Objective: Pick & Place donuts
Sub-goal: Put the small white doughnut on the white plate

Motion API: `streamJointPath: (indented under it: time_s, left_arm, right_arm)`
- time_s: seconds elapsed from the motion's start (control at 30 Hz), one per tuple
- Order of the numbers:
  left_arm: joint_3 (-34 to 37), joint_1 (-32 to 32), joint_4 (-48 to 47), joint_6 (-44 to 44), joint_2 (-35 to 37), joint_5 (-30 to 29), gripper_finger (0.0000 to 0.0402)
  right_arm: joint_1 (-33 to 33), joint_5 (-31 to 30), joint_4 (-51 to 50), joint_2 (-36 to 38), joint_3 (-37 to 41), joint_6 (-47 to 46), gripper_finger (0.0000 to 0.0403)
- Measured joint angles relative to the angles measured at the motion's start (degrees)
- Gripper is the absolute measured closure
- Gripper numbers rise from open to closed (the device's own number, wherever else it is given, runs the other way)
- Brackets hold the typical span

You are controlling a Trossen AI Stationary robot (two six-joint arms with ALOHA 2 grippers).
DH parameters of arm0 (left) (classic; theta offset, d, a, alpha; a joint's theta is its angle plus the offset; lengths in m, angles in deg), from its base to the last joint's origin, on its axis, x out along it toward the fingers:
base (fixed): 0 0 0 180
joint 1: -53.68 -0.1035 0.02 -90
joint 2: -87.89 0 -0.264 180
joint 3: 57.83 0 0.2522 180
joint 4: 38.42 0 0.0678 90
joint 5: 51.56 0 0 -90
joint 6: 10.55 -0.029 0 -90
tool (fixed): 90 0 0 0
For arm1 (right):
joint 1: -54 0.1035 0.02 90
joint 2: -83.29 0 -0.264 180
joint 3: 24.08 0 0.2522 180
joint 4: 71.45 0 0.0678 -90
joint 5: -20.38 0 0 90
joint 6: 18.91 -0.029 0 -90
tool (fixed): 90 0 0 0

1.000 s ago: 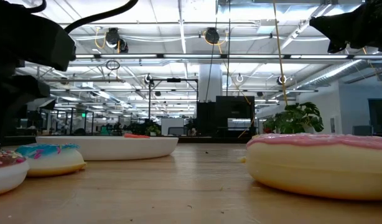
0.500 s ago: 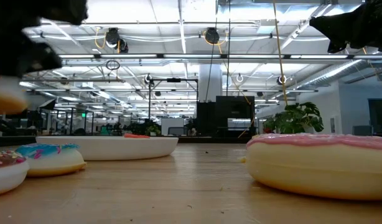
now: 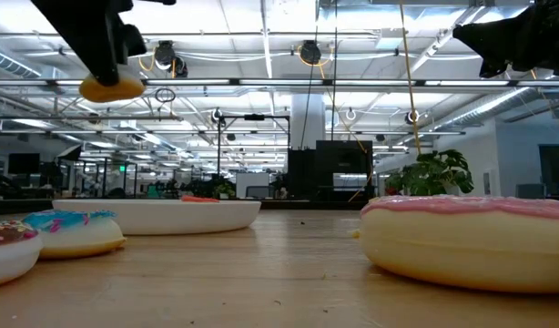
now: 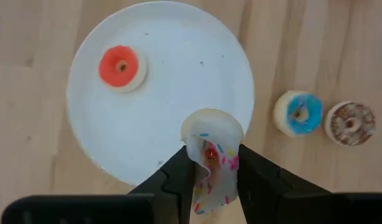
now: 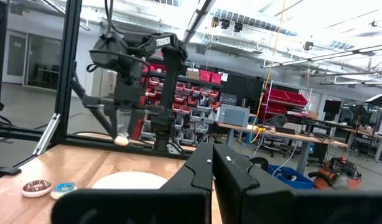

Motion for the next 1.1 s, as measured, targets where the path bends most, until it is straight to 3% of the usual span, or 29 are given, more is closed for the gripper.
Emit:
streamJointPath:
  time_s: [0.33, 0.6, 0.8, 1.1]
  left_arm:
    - [0.0, -1.1, -1.3, -0.6, 0.0, 0.5, 0.0293]
    - [0.0, -3.9, -3.1, 4.0, 0.0, -8.3, 0.0293]
    - [3.0, -6.5, -1.9, 3.1, 0.0, -6.0, 0.0293]
    - [13.8, -9.5, 14.7, -1.0, 0.0, -1.2, 0.0293]
  right_arm:
    - [0.0, 0.0, 0.0, 0.0, 0.0, -1.1, 0.0403]
    - [0.0, 0.0, 0.0, 0.0, 0.0, -1.5, 0.0403]
    - [0.0, 0.0, 0.5, 0.0, 0.0, 0.0, 0.0403]
    - [0.0, 0.0, 0.5, 0.0, -0.1, 0.1, 0.0403]
